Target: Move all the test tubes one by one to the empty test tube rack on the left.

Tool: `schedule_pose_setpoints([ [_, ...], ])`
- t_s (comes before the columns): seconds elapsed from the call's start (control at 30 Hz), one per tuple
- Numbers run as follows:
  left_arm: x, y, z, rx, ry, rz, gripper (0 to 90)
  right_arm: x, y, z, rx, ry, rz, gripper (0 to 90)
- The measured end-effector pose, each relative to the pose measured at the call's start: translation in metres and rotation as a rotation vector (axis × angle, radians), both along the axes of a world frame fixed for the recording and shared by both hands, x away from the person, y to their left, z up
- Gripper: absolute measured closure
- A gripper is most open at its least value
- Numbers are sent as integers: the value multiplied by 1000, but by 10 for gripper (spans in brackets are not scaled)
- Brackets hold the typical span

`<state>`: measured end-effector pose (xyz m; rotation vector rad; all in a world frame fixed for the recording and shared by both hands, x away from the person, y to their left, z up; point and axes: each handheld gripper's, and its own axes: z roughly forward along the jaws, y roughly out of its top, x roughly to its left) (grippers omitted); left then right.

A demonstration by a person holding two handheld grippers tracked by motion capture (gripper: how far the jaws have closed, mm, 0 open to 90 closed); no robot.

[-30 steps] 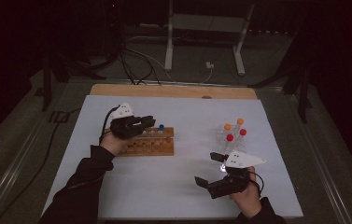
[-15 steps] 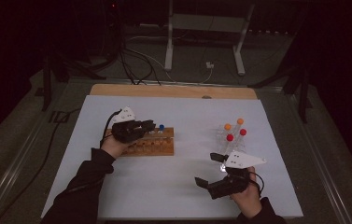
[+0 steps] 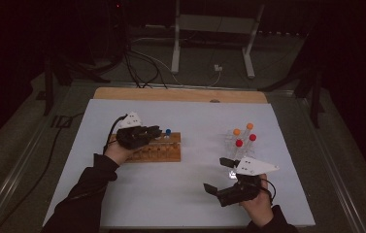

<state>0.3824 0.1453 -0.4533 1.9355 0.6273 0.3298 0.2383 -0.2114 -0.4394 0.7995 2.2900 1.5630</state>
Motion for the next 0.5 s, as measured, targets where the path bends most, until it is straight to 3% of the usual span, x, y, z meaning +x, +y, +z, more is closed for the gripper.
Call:
schedule_pose_setpoints([
  [0.13, -2, 4, 6, -24, 1, 2, 590, 1, -7, 8, 7, -76, -12, 0],
  [0.23, -8, 9, 16, -49, -6, 4, 400, 3, -19, 18, 24, -114, -44, 0],
  [0.37, -21, 17, 28, -80, -11, -25, 158, 7, -37, 30, 18, -149, -129, 57],
  [0.5, -37, 25, 34, -95, -7, -58, 24, 13, -56, 35, 16, -134, -219, 57],
])
